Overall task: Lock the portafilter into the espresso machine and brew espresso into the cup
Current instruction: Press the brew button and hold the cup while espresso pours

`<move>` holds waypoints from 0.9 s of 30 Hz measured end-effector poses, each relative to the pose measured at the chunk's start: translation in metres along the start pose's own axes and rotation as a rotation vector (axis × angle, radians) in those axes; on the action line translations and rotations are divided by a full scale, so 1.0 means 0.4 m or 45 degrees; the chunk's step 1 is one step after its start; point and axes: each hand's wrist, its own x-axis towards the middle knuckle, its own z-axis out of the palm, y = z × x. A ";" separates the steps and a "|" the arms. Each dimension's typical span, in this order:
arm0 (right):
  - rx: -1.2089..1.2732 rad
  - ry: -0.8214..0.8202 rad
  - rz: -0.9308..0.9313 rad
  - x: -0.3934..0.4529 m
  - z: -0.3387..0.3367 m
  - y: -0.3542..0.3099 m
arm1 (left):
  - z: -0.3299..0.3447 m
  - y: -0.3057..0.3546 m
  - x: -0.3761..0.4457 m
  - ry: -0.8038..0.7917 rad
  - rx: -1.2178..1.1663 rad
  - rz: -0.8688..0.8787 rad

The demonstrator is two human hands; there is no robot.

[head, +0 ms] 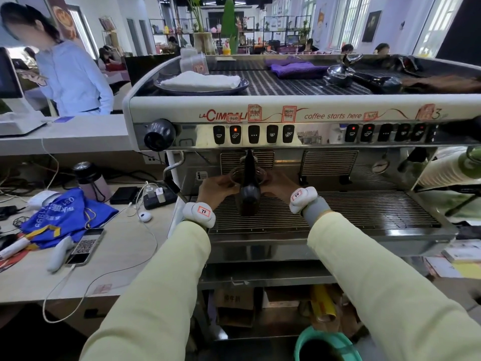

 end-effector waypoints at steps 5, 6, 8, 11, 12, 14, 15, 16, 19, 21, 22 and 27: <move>-0.025 -0.008 -0.040 0.000 0.002 -0.012 | 0.001 0.002 0.000 0.017 -0.011 0.007; -0.013 -0.015 -0.047 0.003 0.005 -0.015 | -0.001 0.001 0.001 0.008 -0.003 0.010; -0.007 -0.020 -0.040 0.006 0.004 -0.015 | -0.005 -0.003 0.003 -0.013 0.045 0.031; 0.054 -0.047 0.016 0.001 -0.003 -0.006 | -0.017 -0.006 -0.004 -0.019 -0.040 0.037; 0.051 -0.051 0.015 -0.002 -0.005 -0.003 | -0.019 -0.006 -0.007 -0.014 -0.059 0.047; 0.002 -0.042 -0.010 -0.005 -0.005 -0.005 | -0.016 -0.006 -0.008 -0.012 -0.051 0.059; 0.000 -0.025 -0.013 -0.003 -0.004 -0.005 | -0.014 -0.004 -0.007 -0.010 -0.038 0.063; 0.004 -0.009 -0.020 0.000 -0.002 -0.006 | -0.011 -0.003 -0.006 -0.008 -0.018 0.068; 0.039 -0.008 -0.041 0.003 0.004 -0.011 | -0.011 -0.005 -0.003 -0.018 0.021 0.068; 0.084 -0.036 -0.018 -0.001 0.000 -0.011 | -0.016 -0.004 -0.005 -0.027 0.036 0.063; 0.104 -0.047 -0.008 -0.005 -0.003 -0.008 | -0.019 -0.005 -0.006 -0.028 0.045 0.060; 0.074 -0.003 0.032 -0.010 -0.004 -0.011 | -0.012 0.000 -0.008 -0.037 0.023 0.045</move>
